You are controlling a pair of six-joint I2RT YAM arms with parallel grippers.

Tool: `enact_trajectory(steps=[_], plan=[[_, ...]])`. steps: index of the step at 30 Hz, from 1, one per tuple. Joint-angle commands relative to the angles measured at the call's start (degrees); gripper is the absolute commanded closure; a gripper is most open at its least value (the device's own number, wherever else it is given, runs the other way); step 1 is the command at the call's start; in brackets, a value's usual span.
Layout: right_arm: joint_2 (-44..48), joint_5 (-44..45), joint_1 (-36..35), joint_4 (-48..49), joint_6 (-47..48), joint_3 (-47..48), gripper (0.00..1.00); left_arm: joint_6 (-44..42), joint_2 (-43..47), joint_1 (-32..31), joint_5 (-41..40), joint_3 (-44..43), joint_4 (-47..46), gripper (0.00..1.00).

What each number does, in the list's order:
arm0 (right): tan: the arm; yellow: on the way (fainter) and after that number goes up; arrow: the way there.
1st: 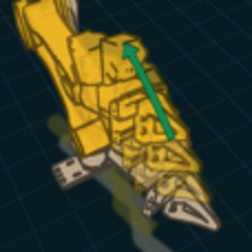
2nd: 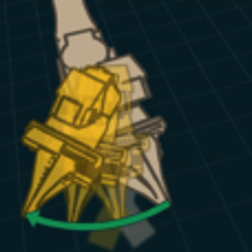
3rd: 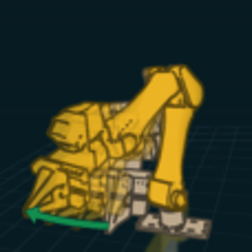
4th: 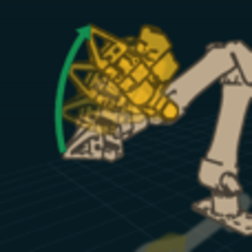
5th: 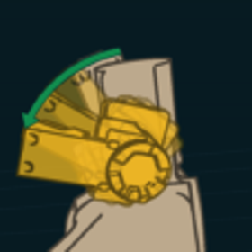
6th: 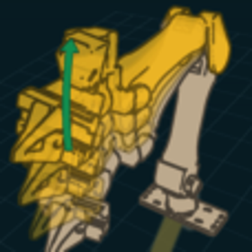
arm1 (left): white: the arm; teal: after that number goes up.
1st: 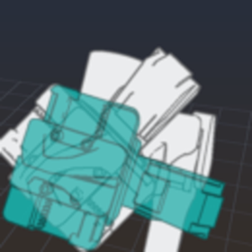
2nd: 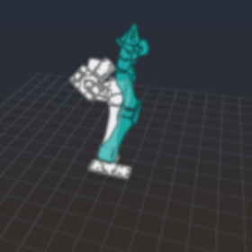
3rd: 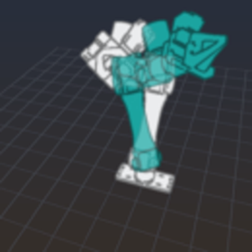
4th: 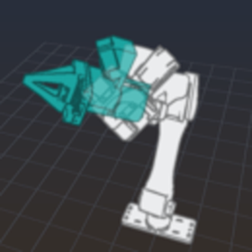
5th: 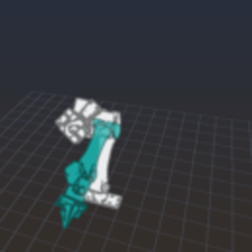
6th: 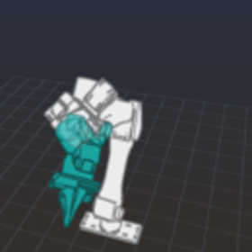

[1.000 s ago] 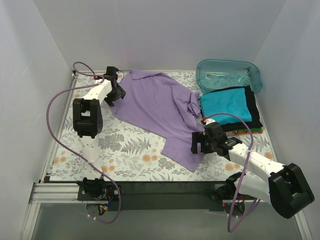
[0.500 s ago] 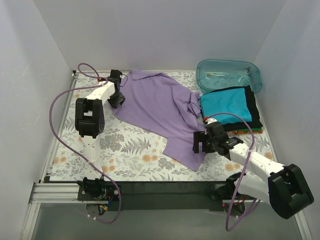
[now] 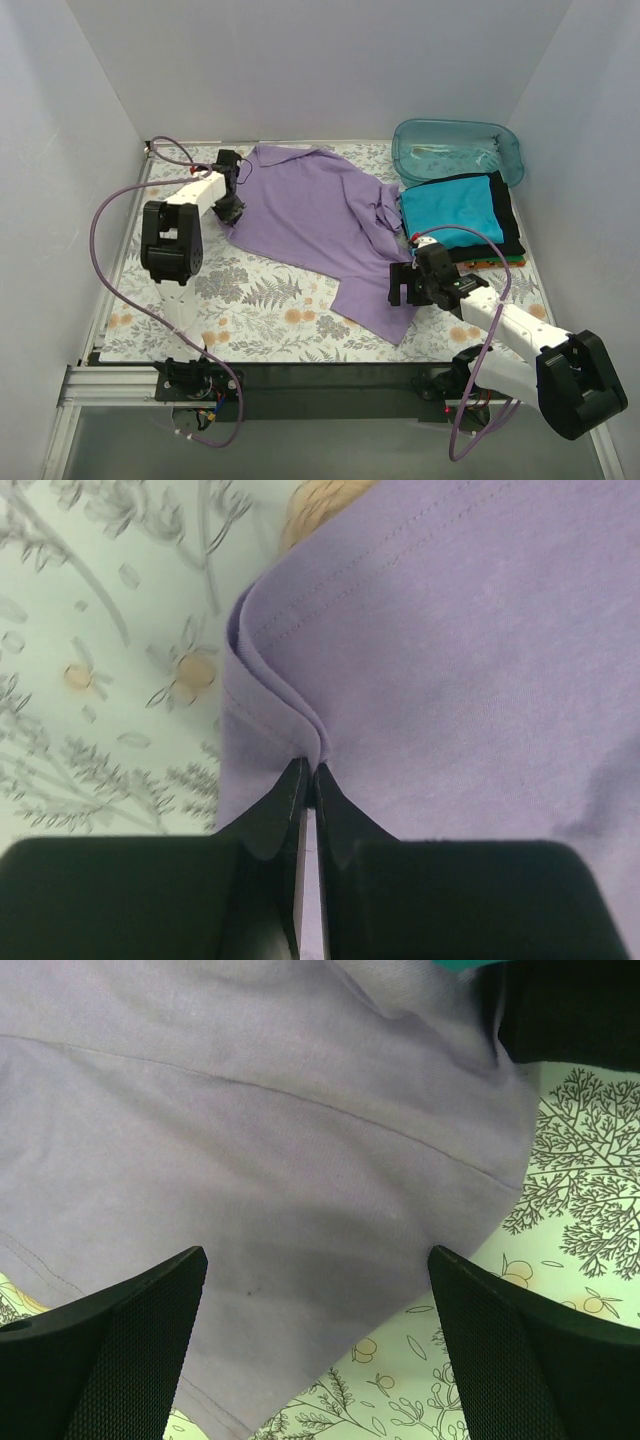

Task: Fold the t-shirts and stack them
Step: Flatten the tshirt out

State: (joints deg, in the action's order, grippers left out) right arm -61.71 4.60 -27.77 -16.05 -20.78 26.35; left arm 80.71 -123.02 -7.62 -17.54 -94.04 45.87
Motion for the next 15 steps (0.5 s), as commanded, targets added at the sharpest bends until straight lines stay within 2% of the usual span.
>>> enact_trajectory(steps=[1, 7, 12, 15], plan=[[0.2, 0.8, 0.4, -3.9, 0.1, -1.5, 0.02, 1.2, 7.6, -0.1, -0.8, 4.4, 1.8, 1.00], [1.7, -1.3, 0.5, -4.1, 1.4, -1.3, 0.02, 6.4, 21.7, 1.1, 0.1, 19.3, -2.4, 1.00], [4.2, -4.2, 0.5, -4.7, 3.2, -0.4, 0.02, 9.7, 36.6, 5.0, 2.0, 31.3, -6.3, 1.00], [6.2, -4.2, -0.7, -6.3, 3.2, 1.0, 0.02, 10.4, 41.4, 6.7, 2.0, 37.1, -9.1, 1.00]])
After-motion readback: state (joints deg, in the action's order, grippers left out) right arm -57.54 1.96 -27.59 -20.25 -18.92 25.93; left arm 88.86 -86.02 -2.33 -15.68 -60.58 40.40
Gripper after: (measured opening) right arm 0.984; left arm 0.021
